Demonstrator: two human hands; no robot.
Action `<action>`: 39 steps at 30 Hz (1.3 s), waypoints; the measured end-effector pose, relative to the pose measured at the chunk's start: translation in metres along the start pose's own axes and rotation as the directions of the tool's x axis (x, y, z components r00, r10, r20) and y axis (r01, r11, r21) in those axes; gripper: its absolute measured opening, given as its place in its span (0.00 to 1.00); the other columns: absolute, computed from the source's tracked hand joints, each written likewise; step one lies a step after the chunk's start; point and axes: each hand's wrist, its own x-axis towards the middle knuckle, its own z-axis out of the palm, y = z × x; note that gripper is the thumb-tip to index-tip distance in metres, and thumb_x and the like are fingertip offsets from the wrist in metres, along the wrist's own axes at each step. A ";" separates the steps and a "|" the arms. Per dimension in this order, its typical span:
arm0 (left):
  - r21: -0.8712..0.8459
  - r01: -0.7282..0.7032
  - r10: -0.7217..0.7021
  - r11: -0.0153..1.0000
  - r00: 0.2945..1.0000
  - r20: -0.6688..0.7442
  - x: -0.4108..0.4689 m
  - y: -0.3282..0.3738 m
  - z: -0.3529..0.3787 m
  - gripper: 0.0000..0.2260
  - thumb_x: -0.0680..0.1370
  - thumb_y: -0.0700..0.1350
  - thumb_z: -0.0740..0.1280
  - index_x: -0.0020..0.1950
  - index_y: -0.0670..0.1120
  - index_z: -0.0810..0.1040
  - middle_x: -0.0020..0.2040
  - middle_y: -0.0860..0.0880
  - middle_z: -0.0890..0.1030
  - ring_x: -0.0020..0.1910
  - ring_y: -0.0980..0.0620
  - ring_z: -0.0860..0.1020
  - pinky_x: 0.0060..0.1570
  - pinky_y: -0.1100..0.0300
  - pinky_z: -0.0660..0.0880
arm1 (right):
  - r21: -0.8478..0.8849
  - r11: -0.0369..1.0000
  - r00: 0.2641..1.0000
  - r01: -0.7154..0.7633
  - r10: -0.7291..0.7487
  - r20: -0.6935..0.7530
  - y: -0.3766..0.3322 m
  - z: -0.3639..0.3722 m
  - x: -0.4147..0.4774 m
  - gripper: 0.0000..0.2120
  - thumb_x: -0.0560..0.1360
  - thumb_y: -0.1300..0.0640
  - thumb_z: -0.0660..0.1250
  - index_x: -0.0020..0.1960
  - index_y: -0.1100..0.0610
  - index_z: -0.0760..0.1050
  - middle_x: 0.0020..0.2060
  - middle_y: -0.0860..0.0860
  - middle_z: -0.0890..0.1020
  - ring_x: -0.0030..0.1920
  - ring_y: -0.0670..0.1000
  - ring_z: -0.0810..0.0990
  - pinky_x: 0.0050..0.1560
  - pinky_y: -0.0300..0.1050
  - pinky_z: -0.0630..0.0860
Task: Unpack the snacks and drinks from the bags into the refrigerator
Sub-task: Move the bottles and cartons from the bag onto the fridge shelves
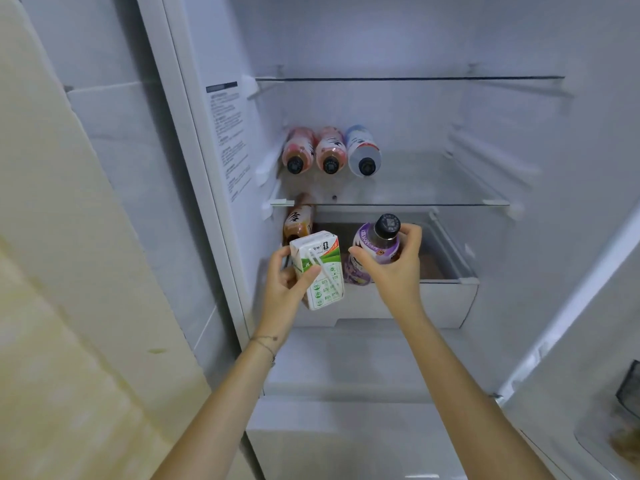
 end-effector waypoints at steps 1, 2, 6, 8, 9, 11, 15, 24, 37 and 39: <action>-0.002 0.006 -0.006 1.000 1.000 -0.002 0.005 -0.002 0.000 0.16 0.77 0.39 0.68 0.58 0.55 0.69 0.51 0.53 0.84 0.52 0.53 0.83 0.45 0.56 0.81 | 0.007 1.000 1.000 0.005 -0.005 0.004 0.004 0.002 0.004 0.31 0.65 0.60 0.79 0.58 0.50 0.64 0.52 0.44 0.76 0.54 0.43 0.78 0.50 0.32 0.77; -0.001 0.012 -0.012 1.000 1.000 -0.004 0.009 -0.003 -0.001 0.16 0.77 0.39 0.68 0.58 0.56 0.70 0.52 0.52 0.84 0.54 0.52 0.82 0.46 0.56 0.81 | 0.014 1.000 1.000 0.008 -0.008 0.011 0.009 0.004 0.008 0.31 0.65 0.61 0.79 0.58 0.51 0.64 0.53 0.46 0.76 0.55 0.44 0.78 0.51 0.32 0.77; -0.002 0.010 -0.010 1.000 1.000 0.002 0.024 -0.005 -0.002 0.16 0.76 0.40 0.69 0.58 0.57 0.71 0.59 0.48 0.81 0.57 0.51 0.81 0.48 0.56 0.80 | 0.027 0.999 0.998 0.019 -0.021 0.057 0.022 0.010 0.028 0.32 0.64 0.61 0.80 0.58 0.47 0.64 0.56 0.49 0.75 0.57 0.46 0.77 0.52 0.33 0.77; -0.012 0.006 -0.006 1.000 1.000 0.001 0.030 -0.005 -0.001 0.16 0.77 0.39 0.68 0.57 0.56 0.70 0.60 0.47 0.80 0.58 0.51 0.81 0.47 0.57 0.80 | 0.016 0.999 0.993 0.046 -0.048 0.105 0.028 0.013 0.035 0.32 0.65 0.61 0.79 0.59 0.46 0.64 0.56 0.45 0.74 0.59 0.45 0.76 0.53 0.32 0.76; -0.013 0.002 -0.002 1.000 1.000 -0.002 0.033 -0.006 -0.001 0.16 0.77 0.38 0.68 0.57 0.56 0.70 0.59 0.47 0.81 0.57 0.51 0.81 0.47 0.58 0.80 | 0.011 0.997 0.989 0.073 -0.073 0.132 0.032 0.014 0.038 0.33 0.65 0.62 0.79 0.60 0.48 0.64 0.57 0.43 0.73 0.59 0.44 0.75 0.54 0.32 0.75; -0.022 -0.009 0.009 1.000 1.000 -0.020 0.036 -0.007 0.001 0.16 0.77 0.36 0.67 0.58 0.54 0.70 0.57 0.51 0.81 0.56 0.52 0.81 0.46 0.60 0.80 | -0.001 0.991 0.975 0.130 -0.128 0.183 0.046 0.017 0.041 0.35 0.65 0.63 0.79 0.64 0.52 0.64 0.60 0.41 0.71 0.62 0.40 0.73 0.57 0.31 0.73; -0.026 -0.025 0.024 0.999 0.998 -0.063 0.036 -0.009 0.002 0.16 0.77 0.36 0.67 0.59 0.53 0.70 0.58 0.51 0.81 0.56 0.54 0.81 0.45 0.61 0.79 | 0.012 0.992 0.976 0.128 -0.128 0.175 0.075 0.017 0.046 0.35 0.66 0.65 0.78 0.67 0.53 0.66 0.64 0.45 0.71 0.66 0.45 0.71 0.58 0.33 0.73; -0.014 -0.034 0.032 0.999 0.996 -0.080 0.036 -0.006 0.003 0.16 0.76 0.36 0.67 0.59 0.51 0.69 0.54 0.52 0.84 0.55 0.52 0.82 0.45 0.60 0.79 | -0.395 0.895 0.964 0.206 -0.117 0.239 0.100 0.033 0.068 0.30 0.70 0.58 0.75 0.69 0.51 0.70 0.69 0.49 0.73 0.66 0.52 0.75 0.61 0.49 0.76; 0.014 -0.028 0.029 1.000 0.994 -0.105 0.027 -0.007 0.001 0.17 0.76 0.35 0.68 0.62 0.48 0.68 0.56 0.47 0.83 0.54 0.51 0.82 0.44 0.62 0.79 | -0.553 0.810 0.965 0.193 -0.055 0.256 0.114 0.035 0.064 0.29 0.72 0.54 0.72 0.70 0.56 0.67 0.66 0.54 0.75 0.59 0.56 0.78 0.51 0.49 0.78; 0.013 -0.024 0.026 1.000 0.995 -0.095 0.026 -0.006 0.002 0.17 0.76 0.35 0.68 0.60 0.49 0.69 0.56 0.48 0.83 0.54 0.51 0.82 0.44 0.62 0.79 | -0.473 0.868 0.971 0.148 -0.037 0.236 0.110 0.035 0.066 0.29 0.71 0.52 0.74 0.68 0.56 0.69 0.64 0.52 0.75 0.60 0.52 0.76 0.52 0.42 0.75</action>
